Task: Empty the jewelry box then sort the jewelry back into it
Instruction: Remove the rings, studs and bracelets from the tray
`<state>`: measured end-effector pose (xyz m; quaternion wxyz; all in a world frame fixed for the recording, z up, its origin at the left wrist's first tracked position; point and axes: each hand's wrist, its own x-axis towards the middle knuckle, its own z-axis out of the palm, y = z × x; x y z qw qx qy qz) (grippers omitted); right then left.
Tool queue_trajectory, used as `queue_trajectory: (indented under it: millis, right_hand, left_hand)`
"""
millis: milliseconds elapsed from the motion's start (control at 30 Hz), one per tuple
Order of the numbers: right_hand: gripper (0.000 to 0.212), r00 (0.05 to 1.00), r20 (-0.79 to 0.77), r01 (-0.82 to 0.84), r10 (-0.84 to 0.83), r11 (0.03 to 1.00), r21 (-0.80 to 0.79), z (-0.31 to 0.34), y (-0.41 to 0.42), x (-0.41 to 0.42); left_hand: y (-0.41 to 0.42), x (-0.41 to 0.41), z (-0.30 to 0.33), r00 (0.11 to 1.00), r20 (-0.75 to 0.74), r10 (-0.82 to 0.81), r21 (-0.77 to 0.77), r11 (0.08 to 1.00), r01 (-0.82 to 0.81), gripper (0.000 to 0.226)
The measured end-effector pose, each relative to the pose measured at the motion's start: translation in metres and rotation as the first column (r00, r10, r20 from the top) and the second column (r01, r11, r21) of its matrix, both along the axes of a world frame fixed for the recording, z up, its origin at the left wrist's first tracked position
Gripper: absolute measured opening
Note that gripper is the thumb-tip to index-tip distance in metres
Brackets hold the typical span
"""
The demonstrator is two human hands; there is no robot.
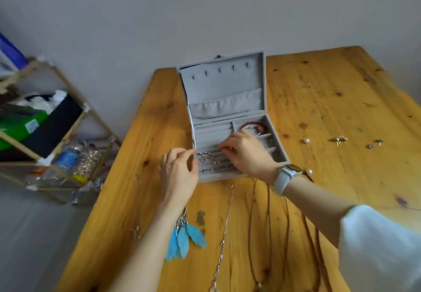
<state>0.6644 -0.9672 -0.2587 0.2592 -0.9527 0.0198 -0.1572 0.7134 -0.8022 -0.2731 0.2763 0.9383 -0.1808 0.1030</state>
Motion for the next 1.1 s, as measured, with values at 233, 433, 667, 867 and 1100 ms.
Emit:
queue_trajectory:
  millis: [233, 433, 667, 867, 1100]
  right_hand:
    - [0.026, 0.993, -0.097, 0.045, -0.064, 0.982, -0.184, -0.006, 0.03, 0.023]
    - [0.02, 0.988, -0.107, 0.097, -0.113, 0.984, -0.147, -0.003, 0.025, 0.025]
    - [0.009, 0.974, 0.103, 0.177, -0.2, 0.964, 0.2, 0.012, -0.015, -0.017]
    - [0.005, 0.915, 0.125, 0.341, -0.385, 0.9, 0.272, 0.026, -0.073, -0.09]
    - [0.005, 0.766, -0.044, 0.623, -0.641, 0.725, 0.293, 0.009, -0.162, -0.179]
  left_hand:
    - [-0.006, 0.01, 0.003, 0.998, -0.009, -0.056, 0.208, 0.976, 0.056, 0.032]
    - [-0.01, 0.019, 0.005, 0.995, -0.016, -0.102, 0.175, 0.979, 0.104, 0.015]
    - [-0.017, 0.011, 0.015, 0.985, 0.0, -0.173, -0.162, 0.972, 0.171, 0.006]
    - [-0.084, -0.045, 0.043, 0.887, -0.136, -0.44, -0.292, 0.874, 0.389, 0.006]
    - [-0.185, -0.11, 0.038, 0.697, -0.286, -0.657, -0.173, 0.751, 0.637, 0.007]
